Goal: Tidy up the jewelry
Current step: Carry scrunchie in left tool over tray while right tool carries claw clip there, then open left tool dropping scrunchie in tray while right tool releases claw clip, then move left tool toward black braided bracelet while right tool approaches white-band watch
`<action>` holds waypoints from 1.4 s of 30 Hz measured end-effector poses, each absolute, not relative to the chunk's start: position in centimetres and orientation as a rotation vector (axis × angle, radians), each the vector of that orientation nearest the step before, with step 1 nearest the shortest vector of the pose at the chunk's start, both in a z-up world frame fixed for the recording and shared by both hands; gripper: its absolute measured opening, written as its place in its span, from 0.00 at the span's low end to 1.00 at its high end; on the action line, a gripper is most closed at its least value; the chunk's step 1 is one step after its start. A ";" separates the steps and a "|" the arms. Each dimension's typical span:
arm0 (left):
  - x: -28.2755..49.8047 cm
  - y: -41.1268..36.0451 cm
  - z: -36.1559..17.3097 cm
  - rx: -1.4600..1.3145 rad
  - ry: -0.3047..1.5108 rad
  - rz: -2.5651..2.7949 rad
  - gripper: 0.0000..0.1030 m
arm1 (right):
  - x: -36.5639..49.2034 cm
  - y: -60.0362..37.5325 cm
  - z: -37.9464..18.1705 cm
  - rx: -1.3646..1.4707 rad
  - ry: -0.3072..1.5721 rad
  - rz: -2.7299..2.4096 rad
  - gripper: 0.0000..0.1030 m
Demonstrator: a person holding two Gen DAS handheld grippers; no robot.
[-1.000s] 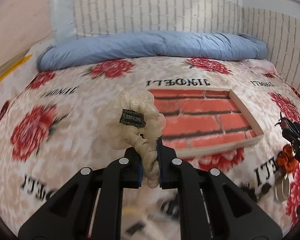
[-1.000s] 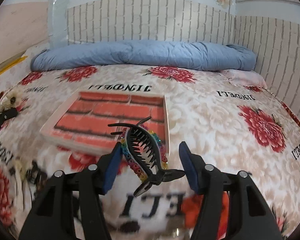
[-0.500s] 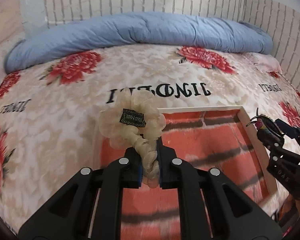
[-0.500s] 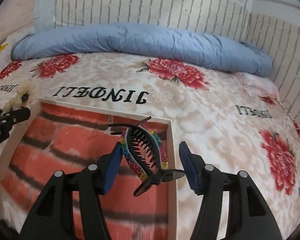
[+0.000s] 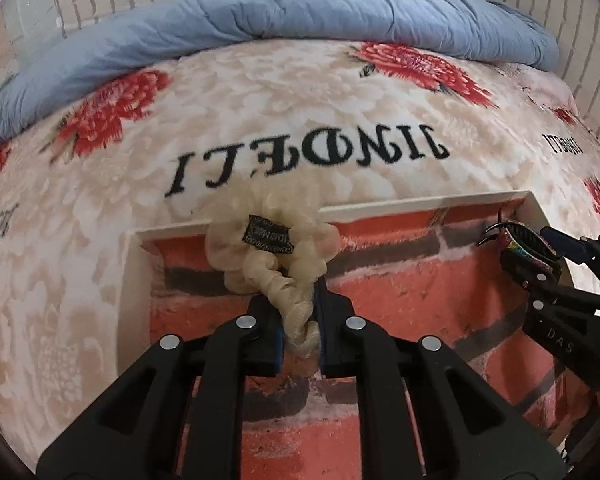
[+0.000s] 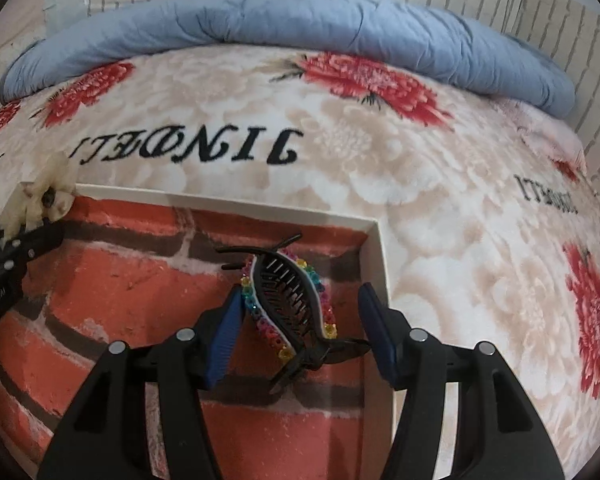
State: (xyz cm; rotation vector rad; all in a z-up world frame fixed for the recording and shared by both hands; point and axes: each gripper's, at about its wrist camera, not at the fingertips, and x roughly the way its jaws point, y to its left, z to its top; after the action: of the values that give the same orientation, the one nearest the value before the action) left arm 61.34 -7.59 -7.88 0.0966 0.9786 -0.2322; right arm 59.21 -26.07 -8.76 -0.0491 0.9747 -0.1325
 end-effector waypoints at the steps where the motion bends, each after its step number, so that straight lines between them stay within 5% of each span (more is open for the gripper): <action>1: 61.5 -7.3 -8.0 0.084 0.982 -0.232 0.11 | 59.5 -26.1 -8.8 -0.043 0.983 -0.133 0.52; 2: 61.7 -7.1 -8.1 0.076 0.984 -0.229 0.13 | 59.7 -26.2 -8.8 -0.040 0.988 -0.134 0.44; 6: 62.2 -7.0 -8.8 0.090 1.011 -0.217 0.17 | 60.3 -26.4 -9.2 -0.040 1.022 -0.142 0.45; 9: 62.1 -6.7 -8.6 0.092 1.007 -0.189 0.33 | 60.1 -26.6 -8.9 -0.024 1.009 -0.122 0.47; 12: 61.8 -6.6 -8.0 0.103 0.998 -0.176 0.44 | 59.3 -26.4 -7.7 -0.034 0.961 -0.103 0.65; 17: 59.9 -6.2 -5.8 0.117 0.952 -0.156 0.81 | 57.1 -26.5 -5.3 -0.022 0.890 -0.083 0.75; 28: 50.0 -3.0 -0.4 0.084 0.863 -0.156 0.95 | 46.1 -27.7 -1.0 -0.039 0.802 -0.106 0.76; 31: 46.1 -1.4 0.9 0.080 0.840 -0.117 0.95 | 42.4 -28.1 -0.1 -0.034 0.781 -0.103 0.89; 42: 35.2 3.0 0.8 0.019 0.836 -0.067 0.95 | 31.6 -29.3 0.6 -0.039 0.735 -0.107 0.89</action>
State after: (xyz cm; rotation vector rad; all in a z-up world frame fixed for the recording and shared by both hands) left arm 35.25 3.02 0.76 0.0189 0.8357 -0.0674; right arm 31.56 -29.29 0.63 -0.0390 0.7347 -0.1068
